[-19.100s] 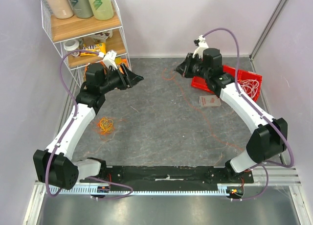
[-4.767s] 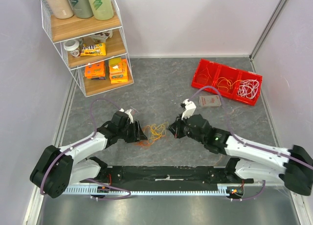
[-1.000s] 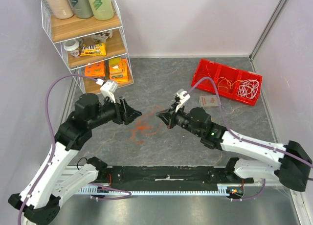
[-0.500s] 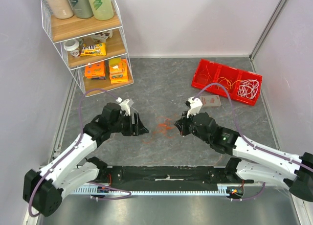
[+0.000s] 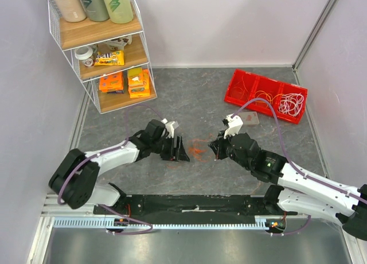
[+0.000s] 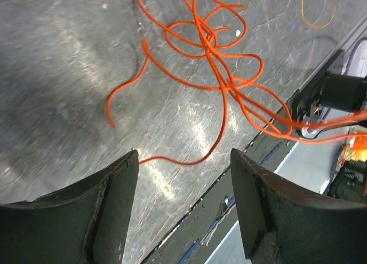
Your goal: Untangle the cables
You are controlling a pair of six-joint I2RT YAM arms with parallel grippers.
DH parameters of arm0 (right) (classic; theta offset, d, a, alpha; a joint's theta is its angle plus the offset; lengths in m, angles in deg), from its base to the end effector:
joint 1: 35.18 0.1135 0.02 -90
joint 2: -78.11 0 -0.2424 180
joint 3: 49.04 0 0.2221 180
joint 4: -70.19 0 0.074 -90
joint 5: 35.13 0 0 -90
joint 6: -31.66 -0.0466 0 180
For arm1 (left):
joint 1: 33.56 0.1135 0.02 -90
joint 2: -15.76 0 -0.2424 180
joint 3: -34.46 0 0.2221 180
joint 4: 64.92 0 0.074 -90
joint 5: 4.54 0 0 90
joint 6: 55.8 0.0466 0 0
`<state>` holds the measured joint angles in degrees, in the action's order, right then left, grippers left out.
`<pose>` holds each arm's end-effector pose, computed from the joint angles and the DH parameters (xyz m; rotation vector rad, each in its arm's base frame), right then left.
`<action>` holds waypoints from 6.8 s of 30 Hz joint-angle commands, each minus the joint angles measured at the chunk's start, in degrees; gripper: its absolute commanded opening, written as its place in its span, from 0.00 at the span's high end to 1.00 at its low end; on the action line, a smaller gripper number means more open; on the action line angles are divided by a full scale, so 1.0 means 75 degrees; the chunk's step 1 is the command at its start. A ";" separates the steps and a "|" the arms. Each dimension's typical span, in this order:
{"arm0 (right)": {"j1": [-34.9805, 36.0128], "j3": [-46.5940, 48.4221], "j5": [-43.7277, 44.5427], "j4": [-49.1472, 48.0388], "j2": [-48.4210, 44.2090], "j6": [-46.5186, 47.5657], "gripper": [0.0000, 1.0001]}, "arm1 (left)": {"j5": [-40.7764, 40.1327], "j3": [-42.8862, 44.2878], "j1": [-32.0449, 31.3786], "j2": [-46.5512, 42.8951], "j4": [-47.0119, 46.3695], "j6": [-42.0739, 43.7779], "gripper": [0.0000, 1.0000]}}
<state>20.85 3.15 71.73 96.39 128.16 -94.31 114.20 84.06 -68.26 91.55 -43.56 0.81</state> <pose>0.1199 0.1538 0.2593 -0.1622 2.0435 0.7421 0.1824 -0.1535 0.1657 0.2860 2.5753 -1.1080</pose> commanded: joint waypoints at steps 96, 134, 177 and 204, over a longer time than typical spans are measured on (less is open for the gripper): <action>-0.5982 0.6956 0.2029 0.0262 0.6627 0.1584 1.00 | -0.3538 0.2671 -0.0495 -0.2582 0.3155 0.3116 0.98; -0.4381 0.4185 -0.0499 0.0744 0.5110 0.2147 0.24 | -0.3280 0.2600 -0.0506 -0.1763 0.3167 0.3244 0.98; 0.0790 0.5899 0.0772 0.1852 0.8771 -0.2096 0.15 | -0.7007 0.1675 -0.0331 -0.5711 0.2124 0.3221 0.45; -0.1174 0.3933 0.2087 0.1598 0.4733 0.0001 1.00 | -0.6749 0.1686 -0.0319 -0.5687 0.2124 0.3233 0.46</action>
<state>18.82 34.56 83.16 112.39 172.59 -98.00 63.14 96.76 -70.86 48.77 -25.37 24.66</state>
